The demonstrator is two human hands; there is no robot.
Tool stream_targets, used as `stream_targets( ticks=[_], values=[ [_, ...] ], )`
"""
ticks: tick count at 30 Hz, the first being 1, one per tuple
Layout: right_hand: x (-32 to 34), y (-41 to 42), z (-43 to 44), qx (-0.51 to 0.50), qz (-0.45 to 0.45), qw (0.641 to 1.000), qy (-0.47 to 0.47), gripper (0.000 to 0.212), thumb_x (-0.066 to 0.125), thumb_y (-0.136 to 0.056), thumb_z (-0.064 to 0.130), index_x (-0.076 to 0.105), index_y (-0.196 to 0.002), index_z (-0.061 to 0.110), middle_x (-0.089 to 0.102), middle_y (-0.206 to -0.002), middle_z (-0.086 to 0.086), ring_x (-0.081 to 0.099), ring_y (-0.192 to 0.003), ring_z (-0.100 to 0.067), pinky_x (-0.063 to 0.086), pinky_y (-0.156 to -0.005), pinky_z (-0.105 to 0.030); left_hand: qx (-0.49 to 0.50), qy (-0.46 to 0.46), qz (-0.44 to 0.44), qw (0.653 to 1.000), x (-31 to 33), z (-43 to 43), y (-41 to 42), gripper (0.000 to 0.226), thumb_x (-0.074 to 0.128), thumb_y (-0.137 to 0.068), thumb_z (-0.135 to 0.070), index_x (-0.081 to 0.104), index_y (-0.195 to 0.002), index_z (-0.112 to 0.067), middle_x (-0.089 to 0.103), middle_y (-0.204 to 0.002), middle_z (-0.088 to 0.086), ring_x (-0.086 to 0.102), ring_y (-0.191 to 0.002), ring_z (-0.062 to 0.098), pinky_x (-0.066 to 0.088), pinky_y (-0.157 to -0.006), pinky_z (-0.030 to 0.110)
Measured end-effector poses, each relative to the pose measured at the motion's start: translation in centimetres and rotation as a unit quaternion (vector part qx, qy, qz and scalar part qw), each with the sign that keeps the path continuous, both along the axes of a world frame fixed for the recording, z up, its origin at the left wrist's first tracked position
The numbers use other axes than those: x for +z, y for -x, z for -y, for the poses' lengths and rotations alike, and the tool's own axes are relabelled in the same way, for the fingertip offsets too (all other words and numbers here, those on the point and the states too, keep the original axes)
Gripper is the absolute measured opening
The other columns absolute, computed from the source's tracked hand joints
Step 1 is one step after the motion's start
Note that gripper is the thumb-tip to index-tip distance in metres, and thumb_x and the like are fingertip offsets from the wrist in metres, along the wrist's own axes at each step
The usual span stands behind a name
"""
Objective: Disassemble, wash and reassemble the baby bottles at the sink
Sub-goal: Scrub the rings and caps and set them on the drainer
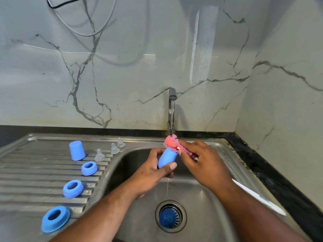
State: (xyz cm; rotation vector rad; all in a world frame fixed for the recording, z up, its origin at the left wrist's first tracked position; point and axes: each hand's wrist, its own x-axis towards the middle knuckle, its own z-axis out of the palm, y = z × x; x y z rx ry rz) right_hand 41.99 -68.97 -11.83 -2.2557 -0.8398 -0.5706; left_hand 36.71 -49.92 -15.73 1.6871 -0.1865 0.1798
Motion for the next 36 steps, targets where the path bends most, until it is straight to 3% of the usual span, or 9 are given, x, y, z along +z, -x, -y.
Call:
stream_targets(
  ticks=[4, 9, 15, 19, 22, 26, 29, 33, 36],
  values=[
    [0.0, 0.7, 0.1, 0.048, -0.004, 0.999, 0.001, 0.039, 0.059, -0.097, 0.043, 0.060, -0.137, 0.045, 0.060, -0.095, 0.014, 0.058, -0.086, -0.004, 0.046, -0.070, -0.024, 0.003, 0.013, -0.001, 1.000, -0.1, 0.1, 0.0, 0.059, 0.074, -0.085, -0.033, 0.044, -0.133, -0.017, 0.067, -0.106, 0.014, 0.069, -0.090, 0.022, 0.057, -0.096, 0.048],
    [0.1, 0.2, 0.0, -0.001, -0.016, 1.000, 0.012, 0.039, 0.057, -0.099, 0.041, 0.058, -0.138, 0.044, 0.058, -0.090, 0.009, 0.054, -0.080, -0.007, 0.041, -0.065, -0.026, -0.010, 0.018, -0.015, 1.000, -0.1, 0.2, 0.0, 0.057, 0.075, -0.084, -0.034, 0.047, -0.129, -0.014, 0.065, -0.104, 0.016, 0.068, -0.089, 0.021, 0.058, -0.092, 0.040],
    [0.0, 0.1, -0.3, -0.004, -0.013, 1.000, 0.005, 0.040, 0.058, -0.099, 0.043, 0.059, -0.139, 0.042, 0.060, -0.095, 0.011, 0.055, -0.083, -0.007, 0.045, -0.069, -0.026, -0.016, 0.021, -0.010, 1.000, -0.1, 0.0, 0.0, 0.052, 0.075, -0.086, -0.033, 0.049, -0.127, -0.013, 0.066, -0.099, 0.013, 0.066, -0.086, 0.023, 0.057, -0.093, 0.047],
    [0.2, 0.6, 0.2, 0.044, 0.004, 0.998, 0.032, 0.041, 0.053, -0.097, 0.051, 0.058, -0.137, 0.047, 0.058, -0.093, 0.014, 0.055, -0.081, -0.004, 0.044, -0.066, -0.023, -0.003, 0.025, -0.006, 1.000, 0.2, 0.3, -0.1, 0.055, 0.079, -0.083, -0.033, 0.055, -0.129, -0.016, 0.066, -0.116, 0.015, 0.064, -0.085, 0.023, 0.058, -0.083, 0.041],
    [0.6, 1.0, 0.2, 0.026, 0.029, 0.995, 0.096, 0.043, 0.054, -0.095, 0.055, 0.054, -0.138, 0.055, 0.052, -0.094, 0.016, 0.051, -0.078, -0.003, 0.032, -0.059, -0.015, 0.027, 0.028, 0.012, 0.999, 0.3, 0.1, 0.0, 0.047, 0.079, -0.083, -0.027, 0.061, -0.125, -0.016, 0.070, -0.107, 0.014, 0.062, -0.080, 0.023, 0.056, -0.074, 0.038],
    [0.9, 1.3, 0.2, -0.025, 0.023, 0.993, 0.115, 0.045, 0.054, -0.097, 0.056, 0.048, -0.141, 0.056, 0.046, -0.094, 0.016, 0.047, -0.075, -0.002, 0.026, -0.055, -0.014, 0.084, -0.032, 0.015, 0.996, 0.0, 0.0, -0.2, 0.049, 0.084, -0.073, -0.042, 0.067, -0.115, -0.023, 0.074, -0.098, 0.006, 0.068, -0.079, 0.031, 0.058, -0.070, 0.037],
    [0.9, 1.9, -0.1, 0.045, 0.017, 0.990, 0.132, 0.042, 0.055, -0.096, 0.056, 0.052, -0.138, 0.056, 0.050, -0.095, 0.016, 0.051, -0.077, -0.003, 0.032, -0.059, -0.013, 0.113, -0.071, 0.028, 0.991, 0.2, 0.2, -0.2, 0.042, 0.084, -0.075, -0.037, 0.070, -0.114, -0.029, 0.076, -0.097, -0.003, 0.071, -0.084, 0.017, 0.056, -0.068, 0.028],
    [1.1, 0.6, 0.7, -0.059, 0.009, 0.994, 0.092, 0.044, 0.056, -0.097, 0.051, 0.053, -0.141, 0.051, 0.049, -0.091, 0.013, 0.048, -0.077, -0.005, 0.025, -0.058, -0.016, 0.179, -0.107, 0.052, 0.977, 0.8, 0.6, 0.0, 0.036, 0.088, -0.076, -0.033, 0.070, -0.107, -0.029, 0.076, -0.094, -0.009, 0.070, -0.085, 0.004, 0.058, -0.073, 0.024],
    [0.9, 1.8, 0.0, 0.027, 0.006, 0.995, 0.096, 0.043, 0.058, -0.096, 0.051, 0.054, -0.138, 0.052, 0.052, -0.091, 0.014, 0.052, -0.076, -0.004, 0.028, -0.058, -0.014, 0.168, -0.113, 0.050, 0.978, 1.1, 0.6, 0.3, 0.040, 0.085, -0.075, -0.036, 0.069, -0.111, -0.034, 0.076, -0.098, -0.012, 0.071, -0.092, 0.002, 0.059, -0.085, 0.027]
  ],
)
